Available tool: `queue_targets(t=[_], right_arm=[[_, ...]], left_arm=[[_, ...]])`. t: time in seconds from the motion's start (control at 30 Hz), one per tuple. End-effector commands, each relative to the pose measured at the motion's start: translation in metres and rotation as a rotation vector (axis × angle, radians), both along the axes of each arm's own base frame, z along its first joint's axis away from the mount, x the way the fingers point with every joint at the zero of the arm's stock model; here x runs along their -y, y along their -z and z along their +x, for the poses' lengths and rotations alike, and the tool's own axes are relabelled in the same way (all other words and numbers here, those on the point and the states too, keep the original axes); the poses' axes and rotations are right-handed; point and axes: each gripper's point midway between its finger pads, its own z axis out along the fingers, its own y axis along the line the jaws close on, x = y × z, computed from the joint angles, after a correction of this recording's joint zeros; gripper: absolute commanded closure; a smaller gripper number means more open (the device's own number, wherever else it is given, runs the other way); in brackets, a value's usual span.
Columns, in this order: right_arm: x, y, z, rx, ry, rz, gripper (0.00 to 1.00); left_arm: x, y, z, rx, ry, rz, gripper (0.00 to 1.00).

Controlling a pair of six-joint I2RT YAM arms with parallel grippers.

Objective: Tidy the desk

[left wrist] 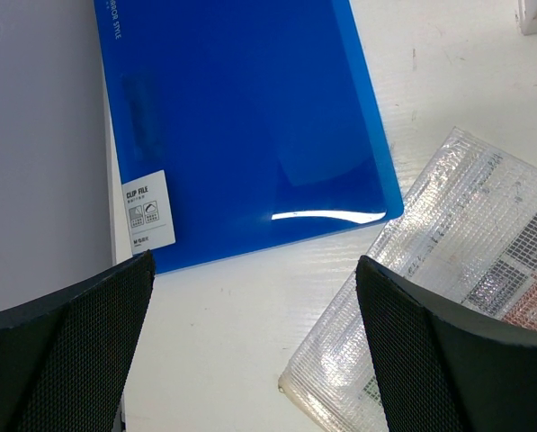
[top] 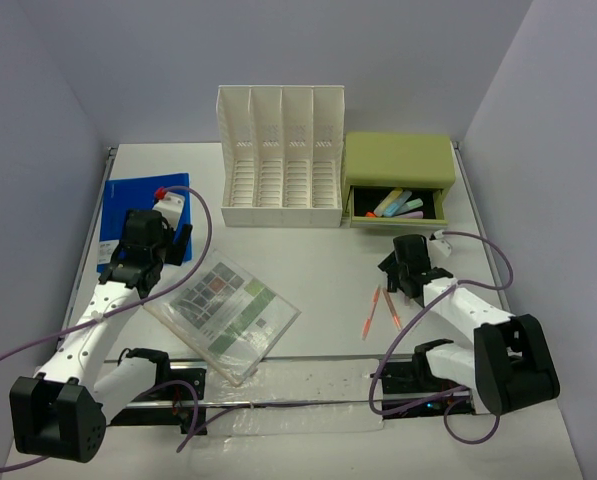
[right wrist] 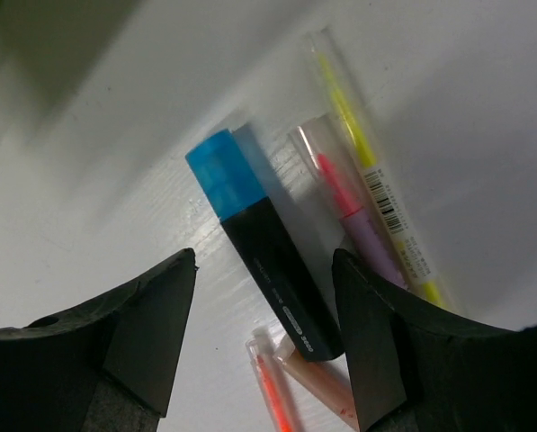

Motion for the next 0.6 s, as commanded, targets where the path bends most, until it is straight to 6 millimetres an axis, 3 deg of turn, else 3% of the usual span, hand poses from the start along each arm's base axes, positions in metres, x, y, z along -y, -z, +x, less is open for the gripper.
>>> queue_targets(t=[0.0, 0.17, 0.33, 0.57], right_arm=[[0.001, -0.003, 0.011, 0.032, 0.012, 0.001, 0.33], [-0.006, 0.000, 0.009, 0.013, -0.028, 0.023, 0.38], [-0.020, 0.002, 0.007, 0.005, -0.077, 0.059, 0.49], [-0.030, 0.006, 0.005, -0.051, -0.110, 0.023, 0.48]], left_arm=[[0.004, -0.012, 0.003, 0.028, 0.015, -0.015, 0.01], [0.005, -0.013, 0.003, 0.030, 0.016, -0.019, 0.01], [0.005, -0.015, 0.002, 0.036, 0.018, -0.022, 0.01], [0.006, -0.017, 0.002, 0.042, 0.022, -0.025, 0.01]])
